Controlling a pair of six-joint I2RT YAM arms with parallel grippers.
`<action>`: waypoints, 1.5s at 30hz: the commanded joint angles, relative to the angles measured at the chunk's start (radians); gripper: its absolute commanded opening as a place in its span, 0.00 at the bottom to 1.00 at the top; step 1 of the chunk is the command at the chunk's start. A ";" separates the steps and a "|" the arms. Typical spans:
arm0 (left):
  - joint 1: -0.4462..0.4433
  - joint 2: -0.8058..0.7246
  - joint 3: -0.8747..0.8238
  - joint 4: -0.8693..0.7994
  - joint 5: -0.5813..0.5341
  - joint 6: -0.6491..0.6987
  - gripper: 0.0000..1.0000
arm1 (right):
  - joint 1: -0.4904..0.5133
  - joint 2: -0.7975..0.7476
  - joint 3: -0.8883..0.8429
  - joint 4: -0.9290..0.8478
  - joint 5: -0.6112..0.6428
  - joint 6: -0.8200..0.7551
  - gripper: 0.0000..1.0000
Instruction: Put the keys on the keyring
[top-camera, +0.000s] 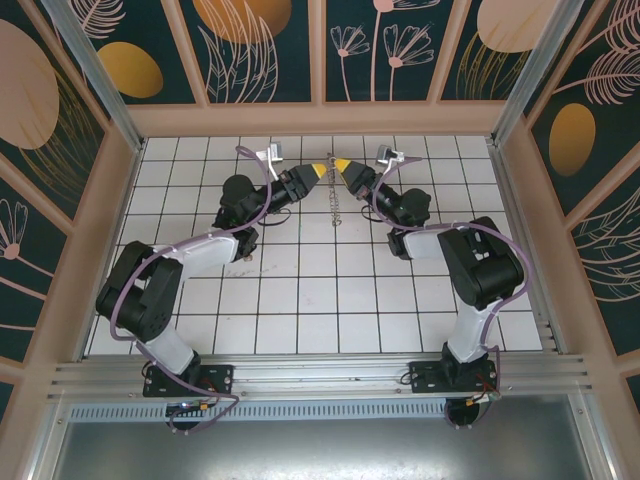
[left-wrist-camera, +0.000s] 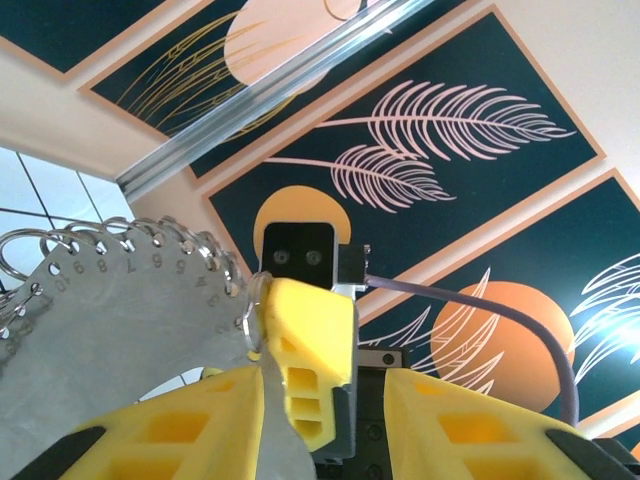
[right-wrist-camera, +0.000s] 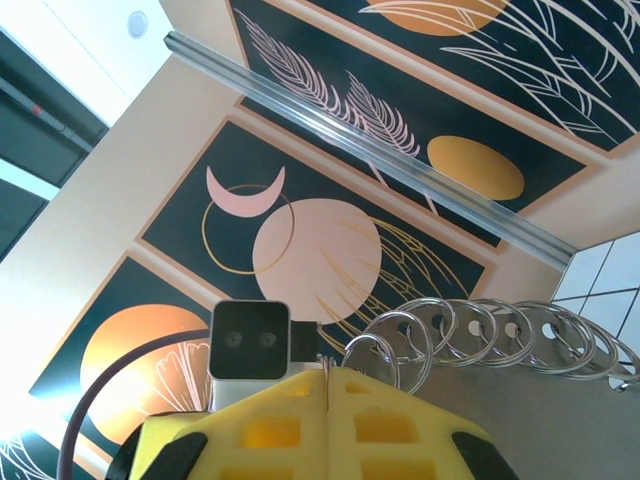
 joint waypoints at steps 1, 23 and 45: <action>-0.007 0.021 0.032 0.061 0.020 -0.010 0.36 | 0.010 0.008 0.038 0.184 -0.012 0.015 0.00; -0.010 0.071 0.049 0.100 0.003 -0.012 0.36 | 0.028 -0.005 0.039 0.185 -0.035 0.030 0.00; -0.010 0.007 0.000 0.103 -0.022 0.016 0.45 | 0.013 -0.012 0.036 0.184 -0.027 0.030 0.00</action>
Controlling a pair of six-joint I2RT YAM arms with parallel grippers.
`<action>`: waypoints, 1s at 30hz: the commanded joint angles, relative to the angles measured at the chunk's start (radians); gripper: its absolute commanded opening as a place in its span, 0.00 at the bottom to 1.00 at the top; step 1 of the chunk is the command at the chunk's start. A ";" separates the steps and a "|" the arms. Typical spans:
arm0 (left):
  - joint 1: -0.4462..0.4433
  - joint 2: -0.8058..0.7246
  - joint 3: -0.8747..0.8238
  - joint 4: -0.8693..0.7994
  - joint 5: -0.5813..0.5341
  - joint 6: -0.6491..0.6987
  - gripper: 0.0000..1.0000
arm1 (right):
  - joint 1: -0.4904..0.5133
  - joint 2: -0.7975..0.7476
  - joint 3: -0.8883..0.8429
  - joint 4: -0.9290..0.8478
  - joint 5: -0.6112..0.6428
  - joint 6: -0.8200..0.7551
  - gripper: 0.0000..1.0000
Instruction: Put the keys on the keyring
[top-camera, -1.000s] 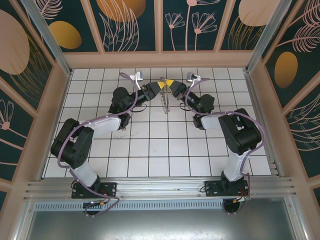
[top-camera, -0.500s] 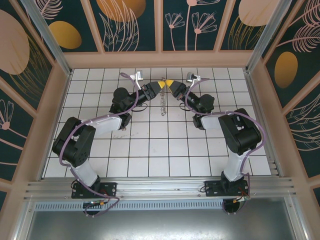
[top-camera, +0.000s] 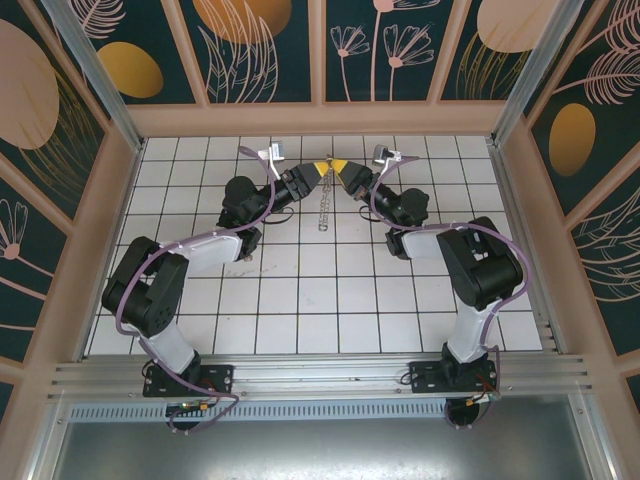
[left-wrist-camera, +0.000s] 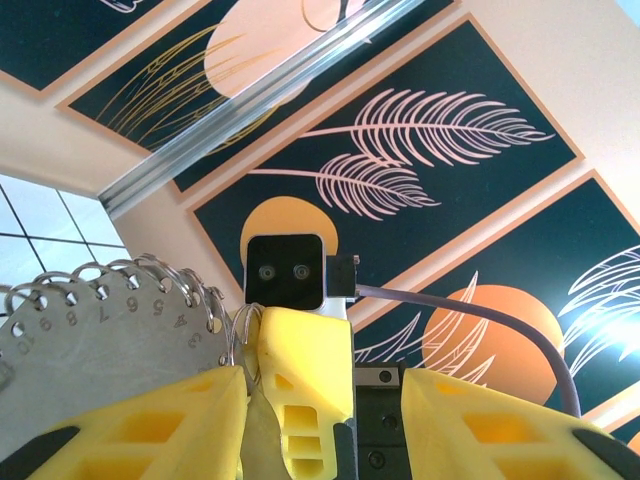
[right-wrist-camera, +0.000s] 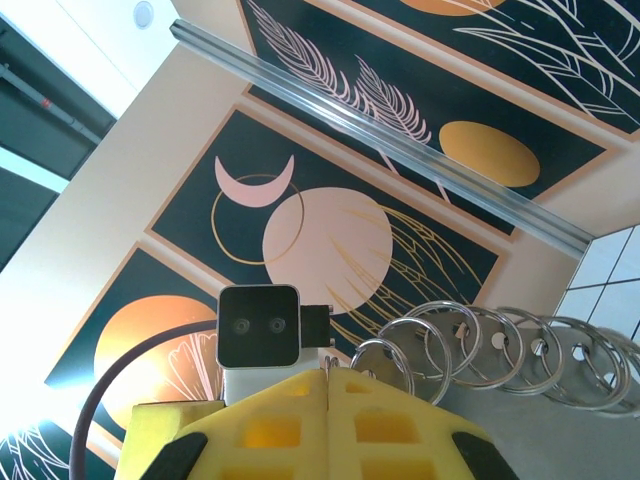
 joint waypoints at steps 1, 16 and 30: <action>-0.004 -0.027 -0.010 0.025 -0.011 0.020 0.46 | -0.001 -0.011 0.030 0.184 -0.014 0.016 0.00; -0.004 -0.016 -0.005 0.027 -0.016 0.020 0.46 | -0.003 -0.023 0.030 0.183 -0.021 0.017 0.00; -0.003 -0.041 -0.019 -0.037 -0.048 0.064 0.47 | -0.011 -0.029 0.014 0.185 -0.018 0.018 0.00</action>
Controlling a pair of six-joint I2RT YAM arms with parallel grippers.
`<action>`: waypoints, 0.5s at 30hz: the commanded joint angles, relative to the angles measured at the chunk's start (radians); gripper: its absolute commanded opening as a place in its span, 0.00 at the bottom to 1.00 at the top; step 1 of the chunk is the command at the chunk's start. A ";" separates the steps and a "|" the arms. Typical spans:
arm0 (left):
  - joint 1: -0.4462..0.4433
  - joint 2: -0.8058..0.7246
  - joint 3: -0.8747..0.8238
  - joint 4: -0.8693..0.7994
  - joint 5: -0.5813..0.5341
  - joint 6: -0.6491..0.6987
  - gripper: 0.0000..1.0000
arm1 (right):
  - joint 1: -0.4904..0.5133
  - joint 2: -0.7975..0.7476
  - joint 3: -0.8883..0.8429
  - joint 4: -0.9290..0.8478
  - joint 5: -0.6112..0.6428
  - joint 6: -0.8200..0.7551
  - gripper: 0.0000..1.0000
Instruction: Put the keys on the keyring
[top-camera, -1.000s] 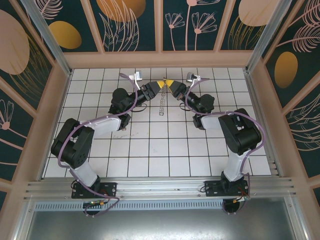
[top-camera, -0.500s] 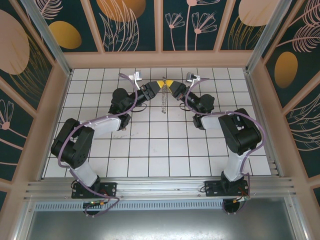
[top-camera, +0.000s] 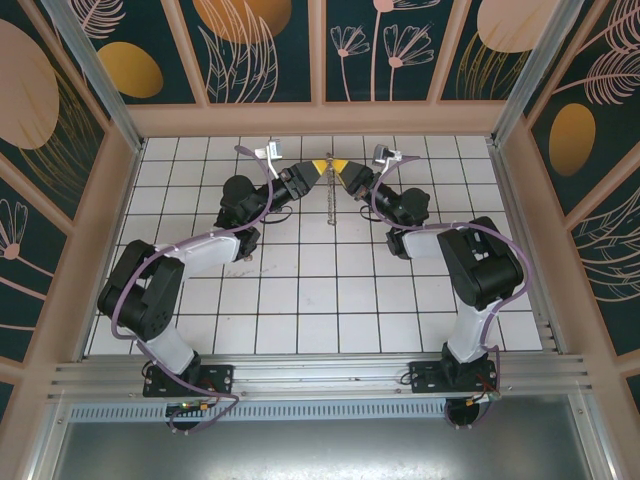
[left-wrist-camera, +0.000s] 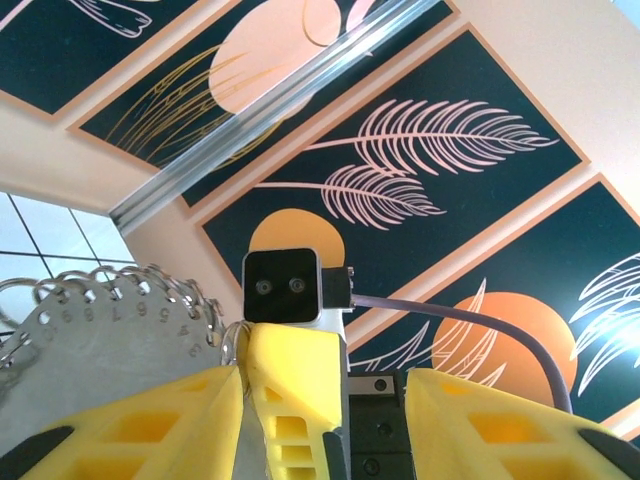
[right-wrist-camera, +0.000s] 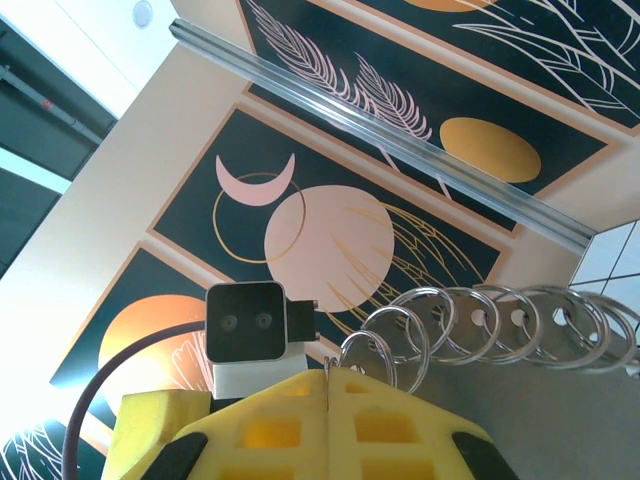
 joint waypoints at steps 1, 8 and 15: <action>-0.004 -0.007 -0.017 -0.002 -0.021 0.028 0.47 | -0.005 -0.034 0.010 0.186 -0.006 0.003 0.00; -0.004 0.011 -0.007 -0.004 -0.019 0.034 0.49 | -0.002 -0.046 0.007 0.186 -0.008 0.000 0.00; -0.004 0.024 0.007 0.008 -0.005 0.026 0.47 | 0.011 -0.034 0.023 0.184 -0.006 0.004 0.00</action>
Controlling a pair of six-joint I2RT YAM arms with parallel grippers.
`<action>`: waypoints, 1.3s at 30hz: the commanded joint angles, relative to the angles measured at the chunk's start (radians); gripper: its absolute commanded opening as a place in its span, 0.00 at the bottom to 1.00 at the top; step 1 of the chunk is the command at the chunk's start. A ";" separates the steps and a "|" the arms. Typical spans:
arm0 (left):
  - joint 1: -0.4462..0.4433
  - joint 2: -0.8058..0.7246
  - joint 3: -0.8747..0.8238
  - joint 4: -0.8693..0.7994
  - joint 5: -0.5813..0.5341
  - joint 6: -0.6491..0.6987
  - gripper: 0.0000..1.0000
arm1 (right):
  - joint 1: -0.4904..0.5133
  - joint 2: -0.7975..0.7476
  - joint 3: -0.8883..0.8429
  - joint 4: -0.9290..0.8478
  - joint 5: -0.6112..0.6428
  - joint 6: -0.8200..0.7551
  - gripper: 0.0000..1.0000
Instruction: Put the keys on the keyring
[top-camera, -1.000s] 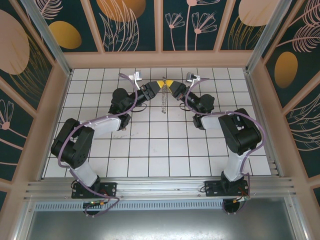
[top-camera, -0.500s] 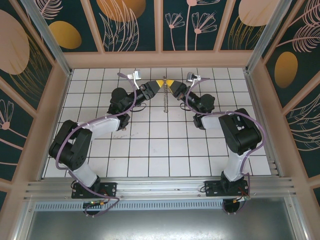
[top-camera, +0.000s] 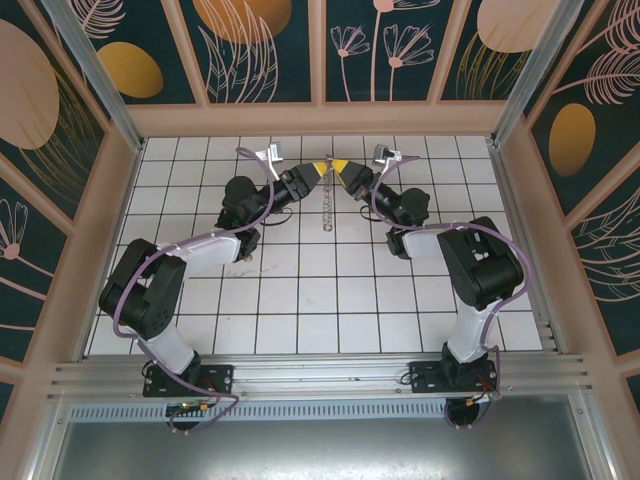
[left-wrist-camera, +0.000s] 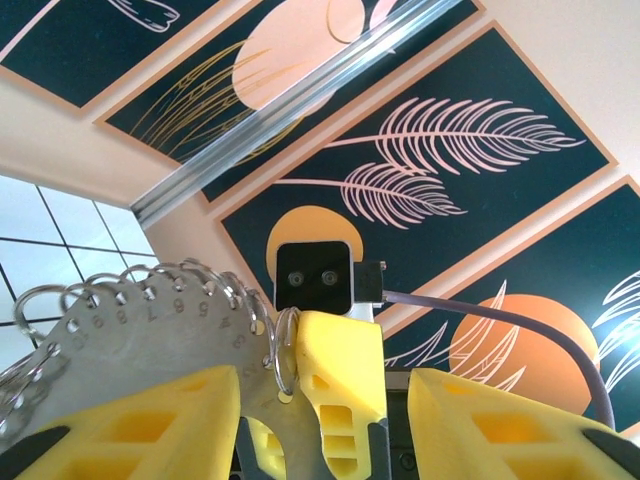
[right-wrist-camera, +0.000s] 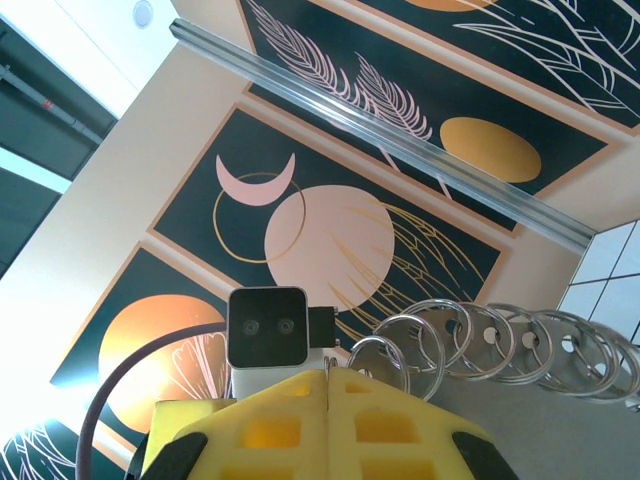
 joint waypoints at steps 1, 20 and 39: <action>-0.004 0.014 0.017 0.029 0.007 0.010 0.46 | 0.011 -0.030 0.026 0.185 -0.006 0.005 0.00; -0.014 0.054 0.043 0.069 0.015 -0.008 0.31 | 0.025 -0.008 0.042 0.185 -0.012 0.014 0.00; -0.013 0.064 0.031 0.139 -0.019 -0.032 0.19 | 0.027 -0.014 0.027 0.185 -0.012 0.010 0.00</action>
